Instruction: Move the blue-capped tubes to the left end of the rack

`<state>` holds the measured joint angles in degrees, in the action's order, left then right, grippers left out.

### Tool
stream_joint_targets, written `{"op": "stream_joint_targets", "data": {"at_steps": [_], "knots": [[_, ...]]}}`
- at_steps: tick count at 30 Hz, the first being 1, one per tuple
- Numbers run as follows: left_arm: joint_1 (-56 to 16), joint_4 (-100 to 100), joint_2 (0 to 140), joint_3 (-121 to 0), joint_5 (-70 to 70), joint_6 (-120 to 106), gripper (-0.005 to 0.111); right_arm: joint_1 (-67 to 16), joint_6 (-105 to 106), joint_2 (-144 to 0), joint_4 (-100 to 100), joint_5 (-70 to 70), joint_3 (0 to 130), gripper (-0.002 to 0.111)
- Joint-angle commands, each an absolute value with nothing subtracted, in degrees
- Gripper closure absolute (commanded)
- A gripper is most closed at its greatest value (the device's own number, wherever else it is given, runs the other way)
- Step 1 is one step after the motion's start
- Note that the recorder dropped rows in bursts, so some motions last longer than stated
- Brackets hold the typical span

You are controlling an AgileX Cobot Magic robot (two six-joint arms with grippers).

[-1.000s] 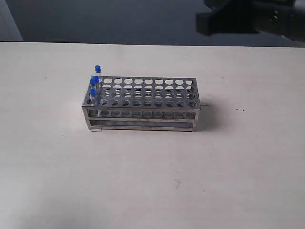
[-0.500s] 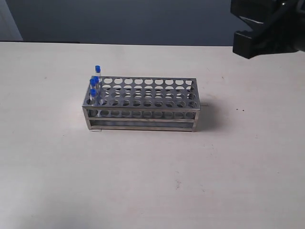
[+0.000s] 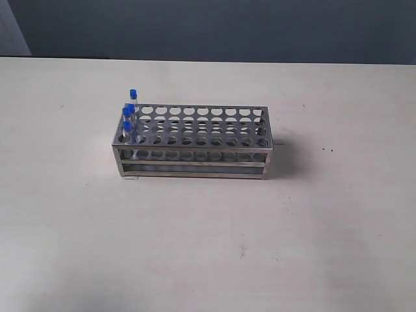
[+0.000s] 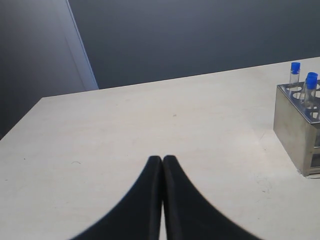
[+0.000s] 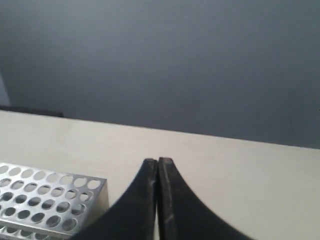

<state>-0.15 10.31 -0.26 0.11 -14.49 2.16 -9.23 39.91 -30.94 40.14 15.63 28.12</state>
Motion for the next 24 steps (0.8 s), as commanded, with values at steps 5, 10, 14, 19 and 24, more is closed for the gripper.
{"op": "stream_joint_targets", "data": {"at_steps": [5, 10, 14, 19, 24], "knots": [[-0.54, 10.2, 0.0, 0.0, -13.71, 2.36, 0.106, -6.47, 39.83, -17.31, 40.56, 14.68, 17.47, 0.108], [-0.54, 10.2, 0.0, 0.0, -13.71, 2.36, 0.106, -6.06, 38.82, -11.4, 40.31, 13.99, 11.84, 0.108], [-0.54, 10.2, 0.0, 0.0, -13.71, 2.36, 0.106, -4.52, 32.65, -6.08, 36.66, 13.99, 7.54, 0.108], [-0.54, 10.2, 0.0, 0.0, -13.71, 2.36, 0.106, -1.73, 16.35, -2.03, 21.28, 14.0, 4.32, 0.108], [-0.54, 10.2, 0.0, 0.0, -13.71, 2.36, 0.106, -0.67, 7.97, -0.38, 13.51, 14.0, 1.99, 0.108]]}}
